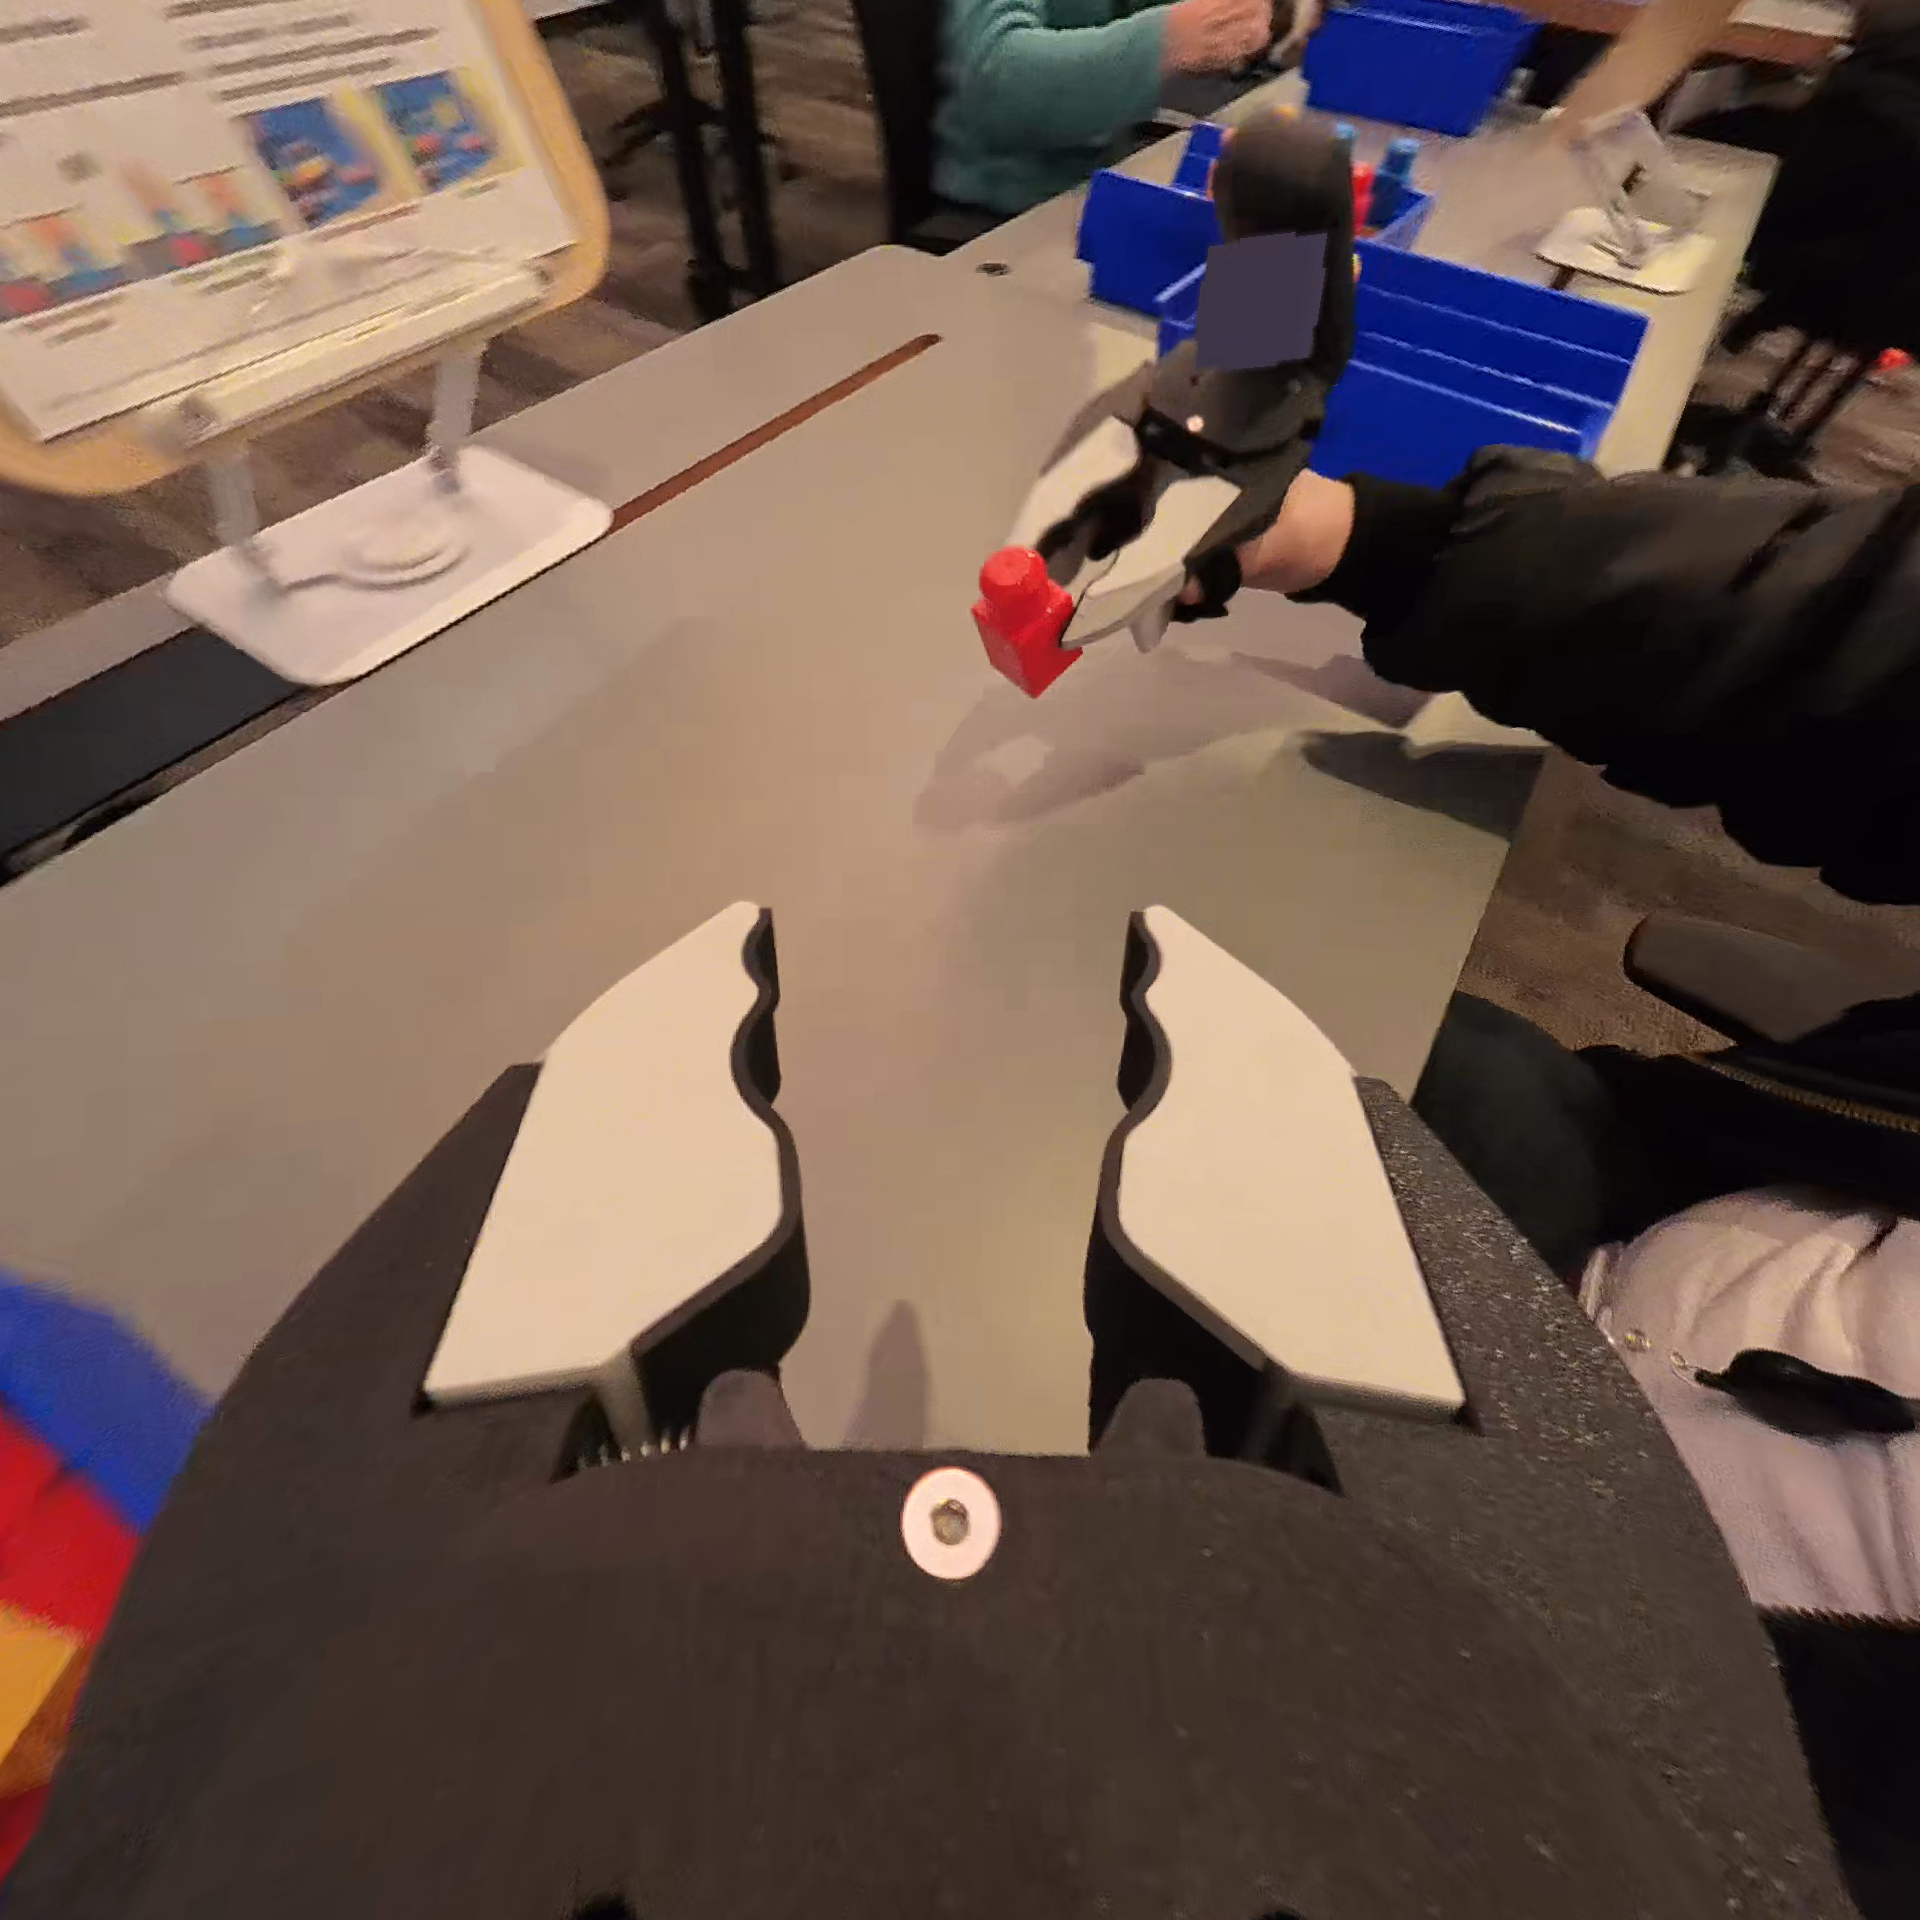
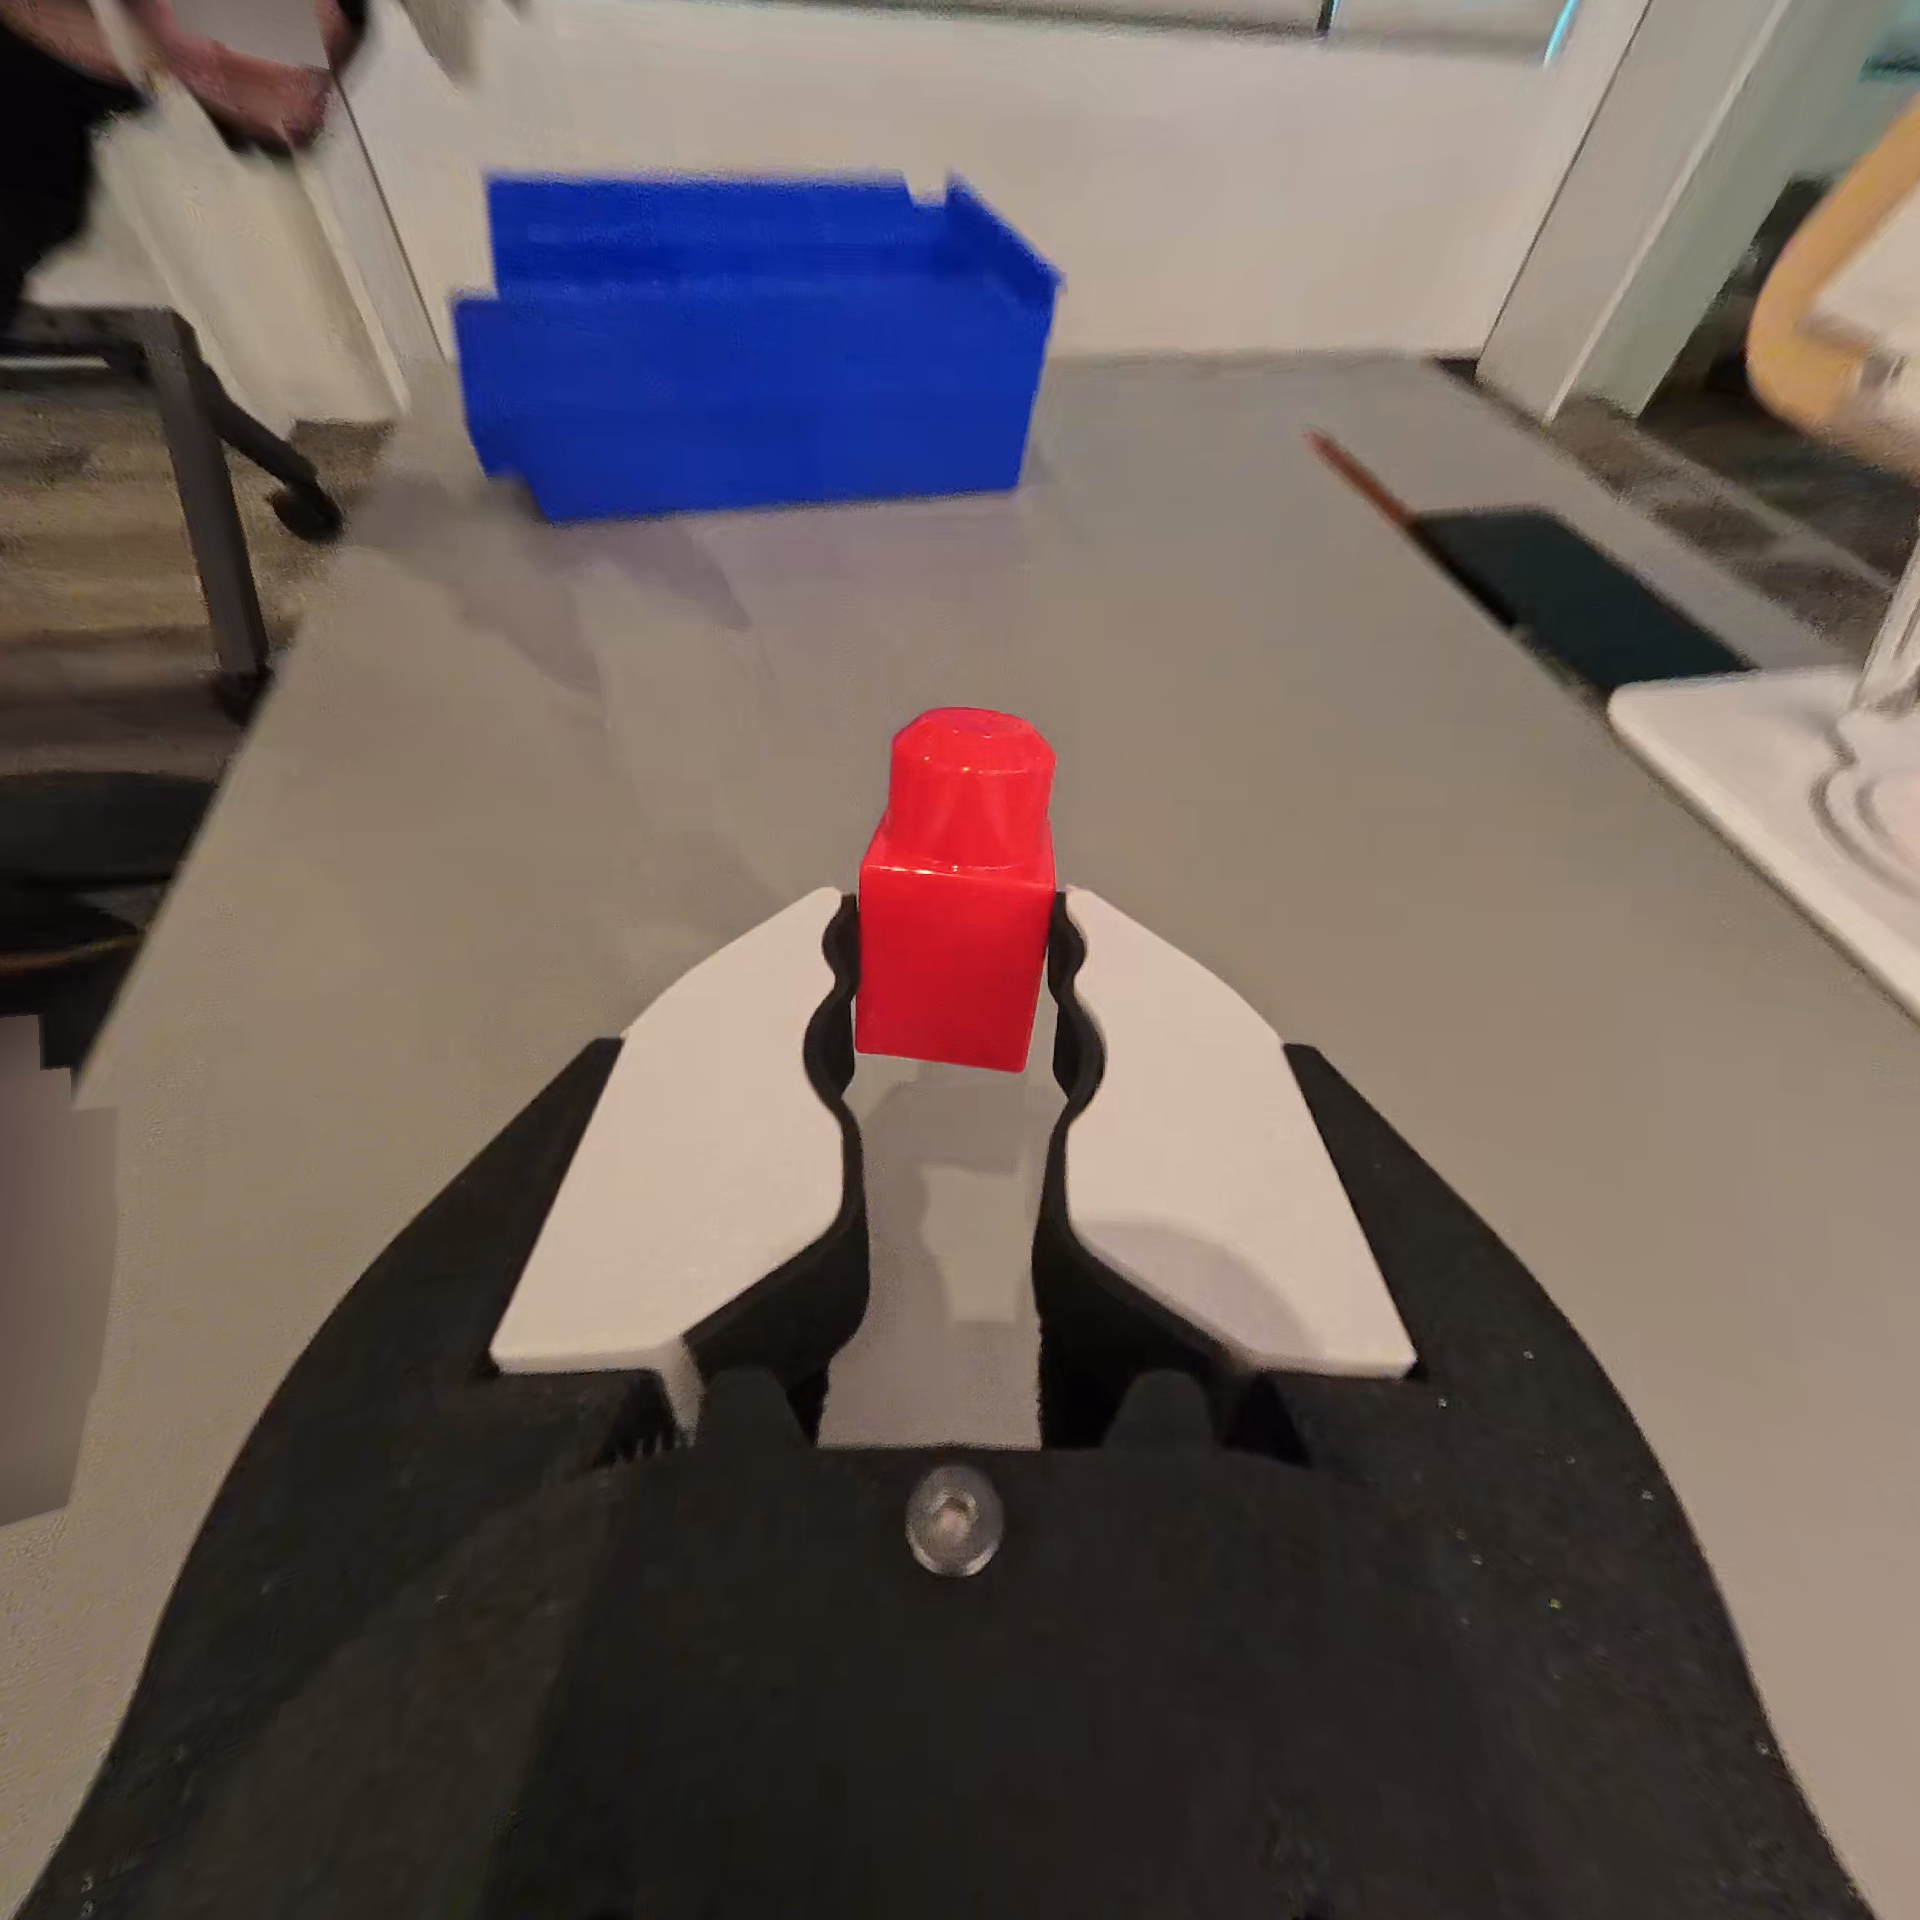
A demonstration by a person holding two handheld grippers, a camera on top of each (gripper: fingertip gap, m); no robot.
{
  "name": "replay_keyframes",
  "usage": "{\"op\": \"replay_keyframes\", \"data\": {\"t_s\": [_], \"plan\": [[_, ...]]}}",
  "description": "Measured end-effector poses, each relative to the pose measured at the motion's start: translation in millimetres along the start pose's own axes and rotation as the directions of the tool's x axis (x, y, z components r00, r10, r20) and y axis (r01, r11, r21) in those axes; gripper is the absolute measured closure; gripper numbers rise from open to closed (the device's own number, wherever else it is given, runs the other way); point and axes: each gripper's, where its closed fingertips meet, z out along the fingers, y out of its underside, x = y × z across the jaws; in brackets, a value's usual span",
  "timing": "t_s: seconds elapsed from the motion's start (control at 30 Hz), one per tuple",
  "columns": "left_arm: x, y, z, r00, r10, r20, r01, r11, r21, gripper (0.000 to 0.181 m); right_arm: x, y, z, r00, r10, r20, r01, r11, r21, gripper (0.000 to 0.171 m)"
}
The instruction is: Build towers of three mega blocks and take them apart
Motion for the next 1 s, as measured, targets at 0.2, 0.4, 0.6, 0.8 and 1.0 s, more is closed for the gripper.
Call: {"op": "replay_keyframes", "data": {"t_s": [0.2, 0.4, 0.6, 0.8, 1.0], "plan": [[-30, 1, -54, 0.99, -0.024, 0.142, 0.023, 1.0, 0.004, 0.123, 8, 45, 50, 0.996, -0.041, 0.08, 0.052, 0.99, -0.132, 0.137], [-46, 9, -88, 0.971, -0.015, 0.237, 0.018, 1.0, -0.012, 0.123, 2, 64, 59, 0.987, -0.064, 0.15, 0.094, 0.975, -0.203, 0.137], [-97, 48, -125, 0.889, -0.045, 0.455, 0.108, 0.988, -0.113, 0.12, 5, 74, 51, 0.988, -0.05, 0.149, 0.085, 0.966, -0.244, 0.137], [-151, 131, -152, 0.757, -0.26, 0.599, 0.508, 0.811, -0.289, 0.125, 6, 66, 43, 0.993, -0.028, 0.119, 0.05, 0.981, -0.188, 0.114], [-199, 185, -140, 0.557, -0.472, 0.683, 0.798, 0.532, -0.283, 0.136, 15, 50, 18, 0.999, 0.02, 0.05, -0.019, 1.0, -0.022, 0.116]]}}
